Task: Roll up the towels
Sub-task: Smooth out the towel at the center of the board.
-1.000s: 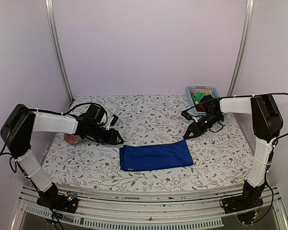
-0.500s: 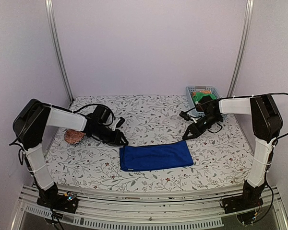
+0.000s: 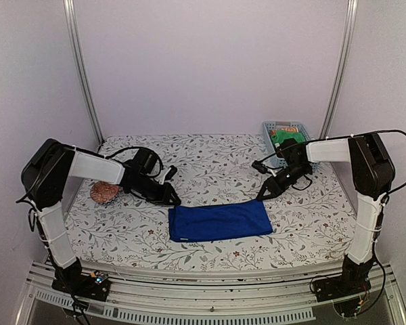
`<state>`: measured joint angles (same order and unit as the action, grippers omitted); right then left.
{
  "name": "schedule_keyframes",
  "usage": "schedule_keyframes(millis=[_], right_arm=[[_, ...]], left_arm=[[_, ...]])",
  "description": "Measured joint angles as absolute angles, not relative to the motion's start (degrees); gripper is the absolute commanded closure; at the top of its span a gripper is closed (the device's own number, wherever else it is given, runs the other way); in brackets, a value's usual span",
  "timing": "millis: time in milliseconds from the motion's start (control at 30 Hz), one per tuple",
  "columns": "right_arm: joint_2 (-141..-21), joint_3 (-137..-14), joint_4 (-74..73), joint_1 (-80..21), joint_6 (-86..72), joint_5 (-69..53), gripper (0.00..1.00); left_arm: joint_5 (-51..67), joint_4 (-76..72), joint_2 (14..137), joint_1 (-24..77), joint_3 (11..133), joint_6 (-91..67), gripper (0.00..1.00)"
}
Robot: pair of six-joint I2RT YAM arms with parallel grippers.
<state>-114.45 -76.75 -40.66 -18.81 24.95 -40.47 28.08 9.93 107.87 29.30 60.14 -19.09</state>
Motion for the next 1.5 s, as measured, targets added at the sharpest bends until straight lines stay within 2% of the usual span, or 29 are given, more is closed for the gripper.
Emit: schedule_keyframes(millis=[100,500,833,1233,1367,1500], right_arm=[[-115.4,-76.8,-40.7,-19.0,25.0,-40.7,0.68],[-117.6,-76.8,-40.7,-19.8,24.7,-38.6,0.68],[-118.3,-77.0,-40.6,-19.8,23.7,-37.8,0.68],[-118.4,-77.0,-40.6,-19.8,23.3,-37.8,0.68],[-118.4,-77.0,-40.6,-19.8,23.3,-37.8,0.68],[-118.4,-77.0,-40.6,-19.8,23.2,-37.8,0.68]], left_arm=[[28.1,10.2,108.2,29.3,60.2,-19.1,0.75],[27.1,11.5,108.3,29.5,60.3,-19.6,1.00],[24.0,11.7,100.3,29.5,57.3,-21.3,1.00],[19.2,14.0,103.0,29.3,56.7,-22.8,1.00],[18.1,14.6,106.7,29.3,58.4,-23.0,0.80],[16.3,15.0,106.4,29.2,59.0,-23.8,0.68]])
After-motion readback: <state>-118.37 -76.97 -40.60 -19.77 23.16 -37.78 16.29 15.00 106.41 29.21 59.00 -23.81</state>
